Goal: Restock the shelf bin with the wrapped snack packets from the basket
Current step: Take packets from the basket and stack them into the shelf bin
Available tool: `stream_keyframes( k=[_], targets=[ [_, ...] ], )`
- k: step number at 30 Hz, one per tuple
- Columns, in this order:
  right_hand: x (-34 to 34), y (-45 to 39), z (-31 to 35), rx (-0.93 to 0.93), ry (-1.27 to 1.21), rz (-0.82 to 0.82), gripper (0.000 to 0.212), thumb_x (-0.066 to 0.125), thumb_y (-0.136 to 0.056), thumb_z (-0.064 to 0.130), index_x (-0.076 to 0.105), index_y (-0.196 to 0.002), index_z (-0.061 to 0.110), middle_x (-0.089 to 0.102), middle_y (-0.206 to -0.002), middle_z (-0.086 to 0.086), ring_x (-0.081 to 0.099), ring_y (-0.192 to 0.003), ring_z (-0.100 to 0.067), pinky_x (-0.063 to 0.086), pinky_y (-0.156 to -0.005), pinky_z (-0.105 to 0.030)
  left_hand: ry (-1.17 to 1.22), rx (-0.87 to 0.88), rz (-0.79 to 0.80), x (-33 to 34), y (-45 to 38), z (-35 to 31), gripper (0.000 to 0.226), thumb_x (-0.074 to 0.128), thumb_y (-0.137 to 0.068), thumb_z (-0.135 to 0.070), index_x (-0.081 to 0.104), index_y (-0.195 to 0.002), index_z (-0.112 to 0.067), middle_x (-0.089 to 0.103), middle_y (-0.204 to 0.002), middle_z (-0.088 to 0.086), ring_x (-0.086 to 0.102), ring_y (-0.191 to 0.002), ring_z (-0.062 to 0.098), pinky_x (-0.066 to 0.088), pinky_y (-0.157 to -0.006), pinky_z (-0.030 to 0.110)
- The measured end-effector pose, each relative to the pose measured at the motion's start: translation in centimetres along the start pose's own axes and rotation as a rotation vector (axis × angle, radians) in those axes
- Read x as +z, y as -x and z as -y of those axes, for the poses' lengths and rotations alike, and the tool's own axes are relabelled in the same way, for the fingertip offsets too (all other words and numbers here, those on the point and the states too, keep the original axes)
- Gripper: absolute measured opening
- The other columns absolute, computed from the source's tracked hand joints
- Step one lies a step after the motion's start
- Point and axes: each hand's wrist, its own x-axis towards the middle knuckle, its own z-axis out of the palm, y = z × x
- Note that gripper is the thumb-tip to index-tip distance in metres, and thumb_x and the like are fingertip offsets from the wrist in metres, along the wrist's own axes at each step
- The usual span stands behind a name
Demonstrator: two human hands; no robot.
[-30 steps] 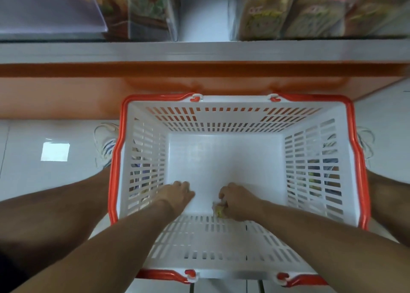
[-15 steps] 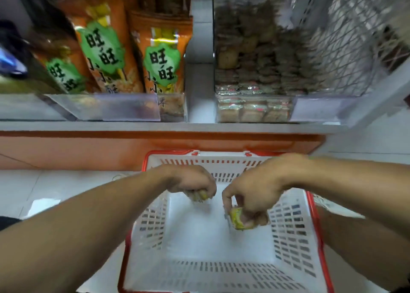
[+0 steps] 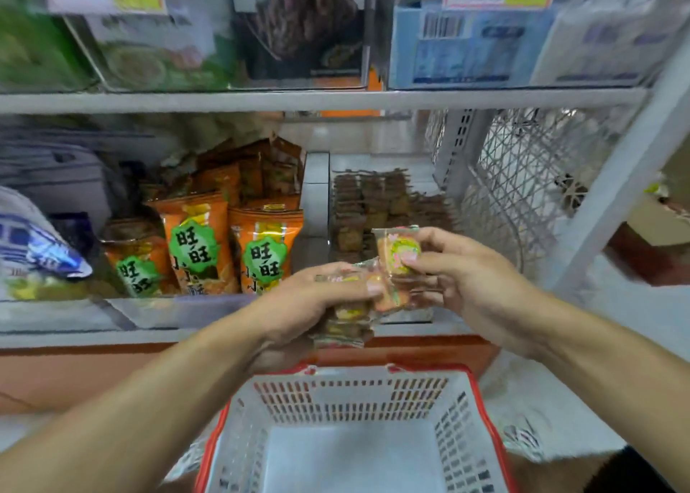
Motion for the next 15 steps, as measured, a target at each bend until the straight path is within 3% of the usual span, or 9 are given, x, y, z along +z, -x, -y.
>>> stream_keyframes(
  k=[3,5,7,9,12,15],
  targets=[
    [-0.3,-0.3,-0.4,-0.003,-0.071,-0.022,0.022,0.055,-0.096,0.006,0.069,-0.09,0.022,0.073,-0.09,-0.008,0.07,-0.073,-0.017,0.057,-0.063,-0.028,-0.044,0.04,-0.059,-0.2,-0.6,-0.2,0.043,0.083,-0.075,-0.019,0.075,-0.116,-0.007,0.075,-0.112,0.02,0.072,-0.087,0.022,0.06,-0.078,0.035],
    [-0.7,-0.4,-0.5,0.005,-0.087,-0.024,0.016,0.056,-0.096,0.008,0.067,-0.104,0.017,0.075,-0.096,-0.011,0.071,-0.079,-0.02,0.059,-0.065,-0.03,-0.033,0.041,-0.074,-0.4,-0.7,-0.1,0.042,0.083,-0.076,-0.019,0.076,-0.115,-0.007,0.074,-0.116,0.022,0.071,-0.096,0.028,0.059,-0.087,0.04],
    [-1.0,-0.5,-0.5,0.002,-0.098,-0.031,0.026,0.062,-0.091,0.012,0.063,-0.117,0.012,0.075,-0.103,-0.012,0.072,-0.087,-0.022,0.06,-0.069,-0.031,-0.01,0.039,-0.085,-0.6,-0.9,0.0,0.039,0.082,-0.075,-0.017,0.077,-0.112,-0.007,0.075,-0.114,0.022,0.072,-0.099,0.029,0.058,-0.092,0.043],
    [-1.4,-0.4,-0.3,-0.008,-0.104,-0.012,0.039,0.065,-0.085,0.017,0.061,-0.123,0.011,0.075,-0.111,-0.013,0.073,-0.096,-0.024,0.062,-0.075,-0.034,0.019,0.053,-0.093,-0.6,-1.0,0.1,0.035,0.081,-0.074,-0.016,0.078,-0.108,-0.008,0.076,-0.111,0.02,0.074,-0.093,0.025,0.06,-0.088,0.04],
    [-1.6,-0.1,-0.3,0.006,-0.079,0.109,0.042,0.065,-0.087,0.013,0.059,-0.128,0.011,0.072,-0.121,-0.013,0.071,-0.109,-0.028,0.062,-0.086,-0.04,0.044,0.068,-0.071,-0.6,-0.9,-0.1,0.036,0.08,-0.075,-0.016,0.078,-0.111,-0.009,0.075,-0.114,0.02,0.075,-0.096,0.026,0.06,-0.088,0.039],
    [-1.1,0.2,-0.6,-0.116,-0.039,0.088,0.035,0.068,-0.087,0.013,0.058,-0.121,0.007,0.073,-0.116,-0.014,0.072,-0.106,-0.03,0.061,-0.082,-0.037,0.066,0.04,-0.071,-0.4,-0.9,-0.1,0.036,0.083,-0.076,-0.016,0.078,-0.111,-0.01,0.076,-0.113,0.018,0.075,-0.094,0.024,0.062,-0.085,0.038]
  ],
)
